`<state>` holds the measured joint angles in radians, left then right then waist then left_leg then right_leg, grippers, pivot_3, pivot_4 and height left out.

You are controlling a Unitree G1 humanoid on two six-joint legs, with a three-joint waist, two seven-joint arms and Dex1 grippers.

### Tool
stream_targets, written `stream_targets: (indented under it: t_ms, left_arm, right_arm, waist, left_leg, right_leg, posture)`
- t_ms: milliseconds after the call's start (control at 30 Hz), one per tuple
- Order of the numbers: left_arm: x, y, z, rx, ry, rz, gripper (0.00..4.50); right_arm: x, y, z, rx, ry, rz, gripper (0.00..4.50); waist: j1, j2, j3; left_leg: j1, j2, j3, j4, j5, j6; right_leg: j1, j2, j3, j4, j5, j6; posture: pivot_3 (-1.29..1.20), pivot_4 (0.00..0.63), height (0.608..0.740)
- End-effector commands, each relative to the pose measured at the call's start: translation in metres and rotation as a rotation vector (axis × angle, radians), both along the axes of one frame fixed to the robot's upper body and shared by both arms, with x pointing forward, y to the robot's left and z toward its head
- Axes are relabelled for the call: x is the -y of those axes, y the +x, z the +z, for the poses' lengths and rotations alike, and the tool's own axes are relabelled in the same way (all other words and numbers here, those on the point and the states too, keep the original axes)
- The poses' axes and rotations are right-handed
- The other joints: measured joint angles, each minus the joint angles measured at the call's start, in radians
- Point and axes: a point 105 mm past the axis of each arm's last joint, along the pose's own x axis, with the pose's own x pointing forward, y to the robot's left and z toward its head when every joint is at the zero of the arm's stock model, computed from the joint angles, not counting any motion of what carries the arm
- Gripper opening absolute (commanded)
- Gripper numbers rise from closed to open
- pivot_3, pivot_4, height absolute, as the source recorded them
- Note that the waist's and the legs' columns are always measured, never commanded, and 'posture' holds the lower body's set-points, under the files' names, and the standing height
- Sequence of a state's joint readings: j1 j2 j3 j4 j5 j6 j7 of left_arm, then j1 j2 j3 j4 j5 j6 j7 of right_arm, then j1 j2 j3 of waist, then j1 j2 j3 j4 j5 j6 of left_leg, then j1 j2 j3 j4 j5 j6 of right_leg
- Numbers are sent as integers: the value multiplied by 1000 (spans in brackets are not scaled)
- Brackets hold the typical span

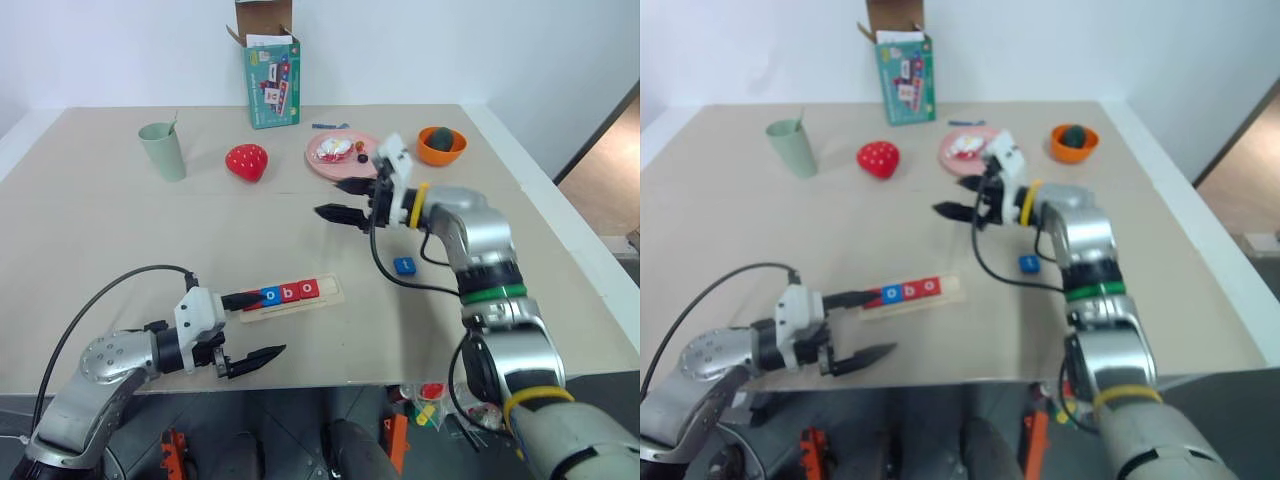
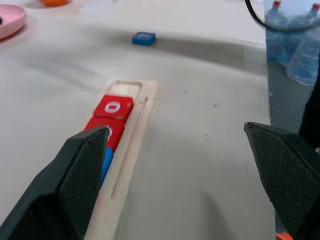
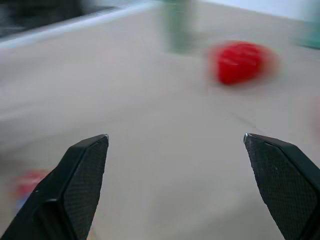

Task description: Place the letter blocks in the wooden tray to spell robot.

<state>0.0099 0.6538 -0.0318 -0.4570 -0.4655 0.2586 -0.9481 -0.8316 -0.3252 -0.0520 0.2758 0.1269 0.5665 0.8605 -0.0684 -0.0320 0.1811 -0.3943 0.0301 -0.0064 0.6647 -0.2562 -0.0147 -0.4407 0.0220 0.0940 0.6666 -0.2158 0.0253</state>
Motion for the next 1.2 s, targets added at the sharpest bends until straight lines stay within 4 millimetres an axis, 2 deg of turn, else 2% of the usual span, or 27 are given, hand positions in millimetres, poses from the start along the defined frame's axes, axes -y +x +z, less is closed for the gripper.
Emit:
stream_targets:
  t_ms: [33, 100, 267, 367, 600, 867, 1100, 1133, 1200]
  left_arm:
    - [11, -5, 8, 41, 21, -64, 4500]
    - [13, -3, 10, 52, 12, -64, 4500]
    - [16, 3, 14, 59, -24, -48, 4500]
    - [19, 7, 22, 65, -74, -36, 4500]
    - [22, 8, 27, 46, -108, -40, 4500]
    - [23, 6, 23, 51, -83, -55, 4500]
    - [24, 6, 22, 57, -84, -47, 4500]
    - [25, 6, 21, 57, -84, -48, 4500]
    - [25, 6, 20, 55, -82, -48, 4500]
  right_arm:
    - [24, -12, 19, 189, -10, -313, 4475]
    - [39, -23, 15, 221, 5, -480, 4475]
    - [47, -45, -4, 232, -13, -613, 4475]
    - [71, -46, -34, 84, 47, -756, 4475]
    - [83, -45, -68, -67, 85, -788, 4475]
    - [71, -41, -68, -72, 106, -740, 4475]
    - [70, -46, -86, -120, 76, -754, 4475]
    - [71, -48, -89, -124, 64, -764, 3918]
    - [70, -50, -92, -129, 48, -764, 3323]
  waist:
    - [-3, 1, 1]
    - [-9, 1, 1]
    - [-10, 1, 1]
    - [-9, 0, 0]
    - [-11, 1, 0]
    - [-11, 1, 0]
    - [-10, 0, 0]
    - [-10, 0, 0]
    - [-10, 0, 0]
  left_leg:
    - [-1, -1, 1, -1, 0, 0]
    - [-1, -1, 3, -2, 0, 0]
    - [2, 0, 3, -2, 1, -2]
    - [3, 0, 3, -2, 3, -5]
    - [3, -1, 6, -1, 5, -7]
    - [3, 0, 5, -2, 5, -7]
    - [3, 0, 5, -2, 5, -7]
    - [3, 0, 5, -2, 5, -7]
    - [3, 0, 5, -2, 4, -7]
  right_leg:
    - [-1, -1, 1, 0, 0, 0]
    - [-3, -1, 4, 0, 0, 0]
    - [-1, 0, 4, 0, -1, 3]
    - [0, 0, 4, 0, 0, 4]
    - [0, 1, 7, 0, 2, 5]
    - [0, 2, 7, 0, 2, 4]
    - [0, 2, 7, -1, 2, 4]
    - [0, 2, 7, -1, 2, 4]
    - [0, 2, 7, -1, 2, 4]
  posture:
    - [0, 150, 740]
    - [0, 150, 740]
    - [0, 150, 740]
    - [0, 150, 740]
    - [0, 150, 740]
    - [0, 150, 740]
    - [0, 150, 740]
    - [0, 150, 740]
    - [0, 150, 740]
